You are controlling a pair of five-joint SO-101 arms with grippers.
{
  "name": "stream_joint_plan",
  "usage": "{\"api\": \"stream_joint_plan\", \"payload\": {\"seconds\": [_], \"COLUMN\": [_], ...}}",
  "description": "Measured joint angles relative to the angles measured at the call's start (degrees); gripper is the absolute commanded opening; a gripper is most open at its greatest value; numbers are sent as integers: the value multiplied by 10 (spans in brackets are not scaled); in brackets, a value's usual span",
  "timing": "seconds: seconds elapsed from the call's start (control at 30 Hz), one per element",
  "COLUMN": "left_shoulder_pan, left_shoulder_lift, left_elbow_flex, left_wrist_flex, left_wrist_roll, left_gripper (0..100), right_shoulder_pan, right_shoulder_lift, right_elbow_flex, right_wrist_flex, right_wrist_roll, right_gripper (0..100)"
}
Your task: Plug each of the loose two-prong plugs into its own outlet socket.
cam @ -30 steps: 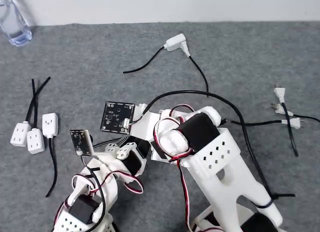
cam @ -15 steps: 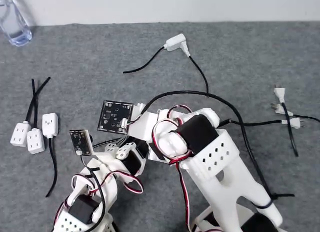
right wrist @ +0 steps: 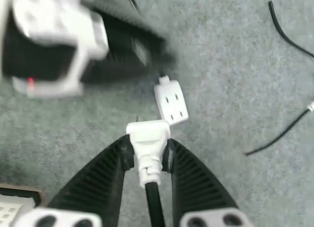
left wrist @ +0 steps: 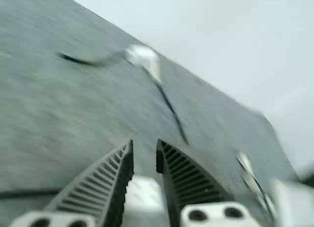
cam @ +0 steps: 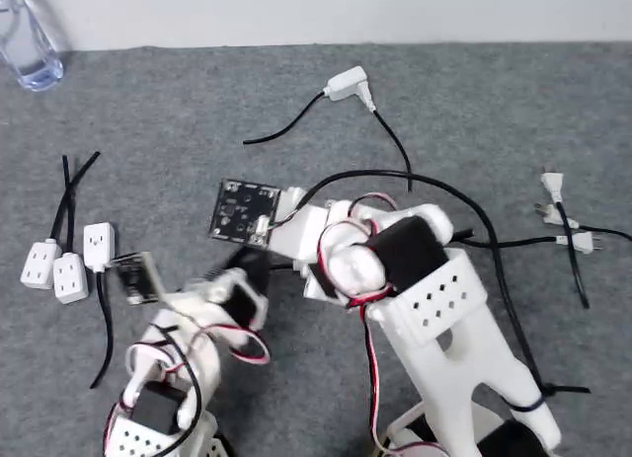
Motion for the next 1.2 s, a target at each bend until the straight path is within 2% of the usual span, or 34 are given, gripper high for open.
{"api": "stream_joint_plan", "payload": {"seconds": [0.1, 0.27, 0.37, 0.47, 0.63, 0.83, 1.2], "left_shoulder_pan": [-92, -271, -331, -345, -348, -348, -348], "left_shoulder_lift": [0, 0, 0, 0, 0, 0, 0], "left_elbow_flex": [0, 0, 0, 0, 0, 0, 0], "left_wrist_flex": [4, 69, 120, 153, 158, 159, 159], "left_wrist_roll": [-3, -66, -97, -116, -123, -131, -131], "left_gripper": [80, 80, 80, 80, 80, 80, 80], "right_shoulder_pan": [30, 69, 81, 103, 137, 135, 135], "right_shoulder_lift": [42, 144, 198, 240, 305, 358, 427], "right_elbow_flex": [0, 0, -1, -23, -62, -78, -79], "right_wrist_flex": [-11, -28, -46, -62, -65, -75, -128], "right_wrist_roll": [30, 87, 124, 152, 208, 264, 274], "right_gripper": [9, 9, 9, 9, 9, 9, 9]}}
